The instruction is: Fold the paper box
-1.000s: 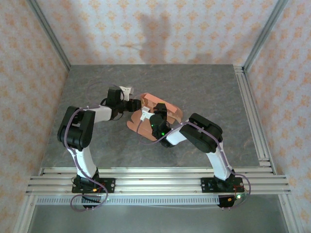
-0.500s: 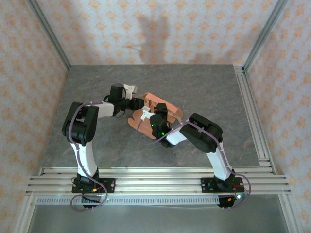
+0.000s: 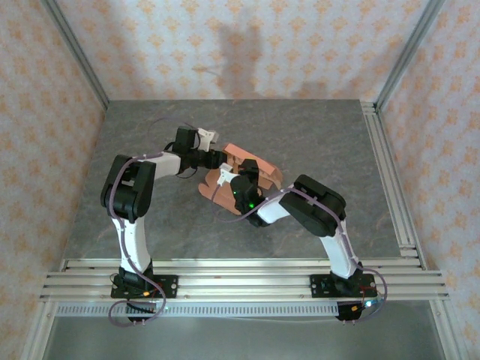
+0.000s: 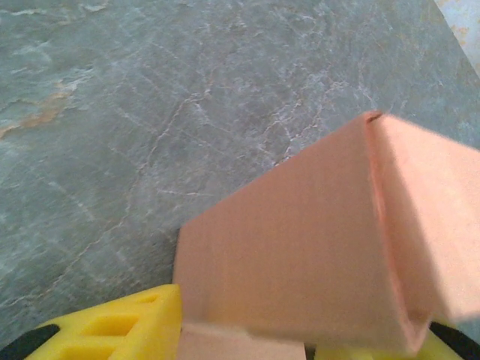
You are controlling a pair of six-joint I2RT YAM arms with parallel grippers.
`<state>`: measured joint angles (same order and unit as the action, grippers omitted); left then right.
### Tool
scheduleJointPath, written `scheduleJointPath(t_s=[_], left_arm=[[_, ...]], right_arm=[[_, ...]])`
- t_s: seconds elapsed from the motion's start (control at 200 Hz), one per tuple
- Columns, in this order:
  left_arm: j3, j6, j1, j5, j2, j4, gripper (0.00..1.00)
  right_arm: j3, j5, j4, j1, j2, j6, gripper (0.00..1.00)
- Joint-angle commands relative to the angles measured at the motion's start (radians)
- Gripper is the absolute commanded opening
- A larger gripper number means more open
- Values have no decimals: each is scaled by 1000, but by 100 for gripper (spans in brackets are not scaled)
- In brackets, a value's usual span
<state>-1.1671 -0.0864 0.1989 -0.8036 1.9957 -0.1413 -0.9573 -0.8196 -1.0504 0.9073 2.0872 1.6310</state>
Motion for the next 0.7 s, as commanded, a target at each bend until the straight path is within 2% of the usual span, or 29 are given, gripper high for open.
scheduleJointPath(t_s=[0.0,0.35,0.415,0.475,0.696], left_arm=[[-27,33,10,21,7,5,46],[-49,39,28,30,18,18,41],[-42,40,30,34,13,19,26],[-33,45,34,47,6,23,16],[-10,66,51,101,-26,31,4]], right_arm=[[14,64,138,11,-58,-100,0],[10,111,251,13,-89,-177,0],[7,105,252,13,-85,-176,0],[6,98,250,14,-80,-173,0],[11,95,230,23,-76,-194,0]])
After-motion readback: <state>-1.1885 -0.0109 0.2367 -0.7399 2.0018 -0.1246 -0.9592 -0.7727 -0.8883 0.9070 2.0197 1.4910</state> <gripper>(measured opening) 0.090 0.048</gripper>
